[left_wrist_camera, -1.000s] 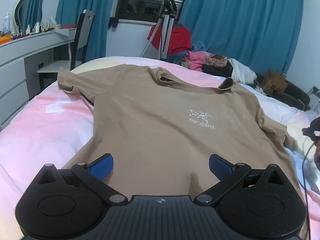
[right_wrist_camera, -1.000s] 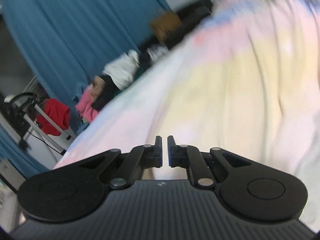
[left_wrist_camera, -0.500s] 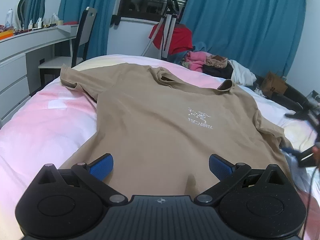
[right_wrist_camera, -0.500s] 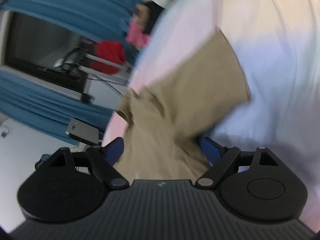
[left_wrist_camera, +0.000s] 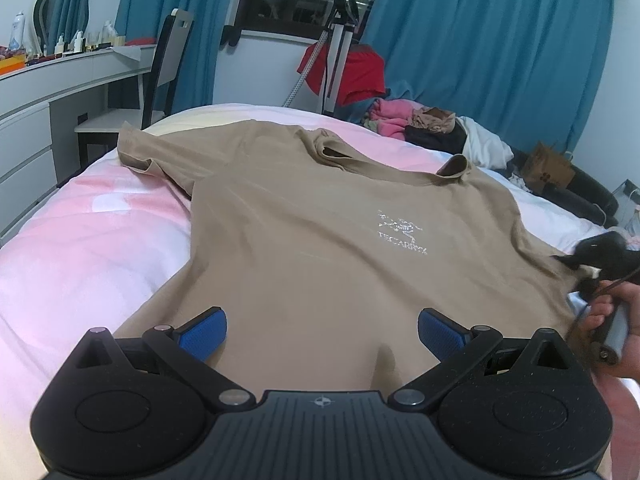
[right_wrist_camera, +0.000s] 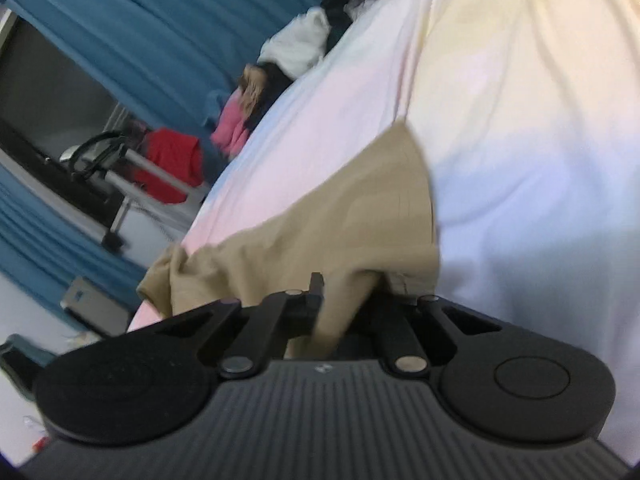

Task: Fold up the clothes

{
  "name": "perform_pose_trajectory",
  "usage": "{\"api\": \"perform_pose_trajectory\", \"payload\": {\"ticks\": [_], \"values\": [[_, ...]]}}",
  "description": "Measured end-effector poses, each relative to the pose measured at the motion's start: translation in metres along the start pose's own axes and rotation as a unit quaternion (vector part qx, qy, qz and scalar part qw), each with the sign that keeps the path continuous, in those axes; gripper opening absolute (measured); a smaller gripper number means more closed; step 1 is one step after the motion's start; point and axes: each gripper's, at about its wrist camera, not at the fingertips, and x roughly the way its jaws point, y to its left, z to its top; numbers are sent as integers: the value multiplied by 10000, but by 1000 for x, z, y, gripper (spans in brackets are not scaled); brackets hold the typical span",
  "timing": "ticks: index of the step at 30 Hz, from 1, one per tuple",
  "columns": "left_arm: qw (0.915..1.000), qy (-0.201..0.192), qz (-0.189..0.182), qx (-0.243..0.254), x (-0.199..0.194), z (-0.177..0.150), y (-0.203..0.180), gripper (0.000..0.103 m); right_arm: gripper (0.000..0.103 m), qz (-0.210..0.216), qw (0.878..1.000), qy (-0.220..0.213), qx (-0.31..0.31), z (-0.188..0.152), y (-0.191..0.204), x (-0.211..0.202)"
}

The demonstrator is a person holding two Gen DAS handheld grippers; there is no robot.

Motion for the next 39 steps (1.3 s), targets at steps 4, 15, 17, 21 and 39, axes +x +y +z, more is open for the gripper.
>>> {"api": "perform_pose_trajectory", "payload": {"ticks": [4,15,17,21,39], "values": [[10000,-3,29,-63,0,1,3,103,6,-143,9990,-402,107,16,-16,-26],[9999,41,50,-119,1,1,3,103,73,736,9919,85,1027,18,-52,11],[9999,52,63,-94,3,1,3,103,77,922,9911,1,961,14,-51,16],[9999,88,79,-49,7,0,2,103,78,790,9936,-472,657,15,-41,25],[9988,-356,88,-336,-15,23,16,103,7,-795,9562,-1995,-1990,38,69,-9]]}}
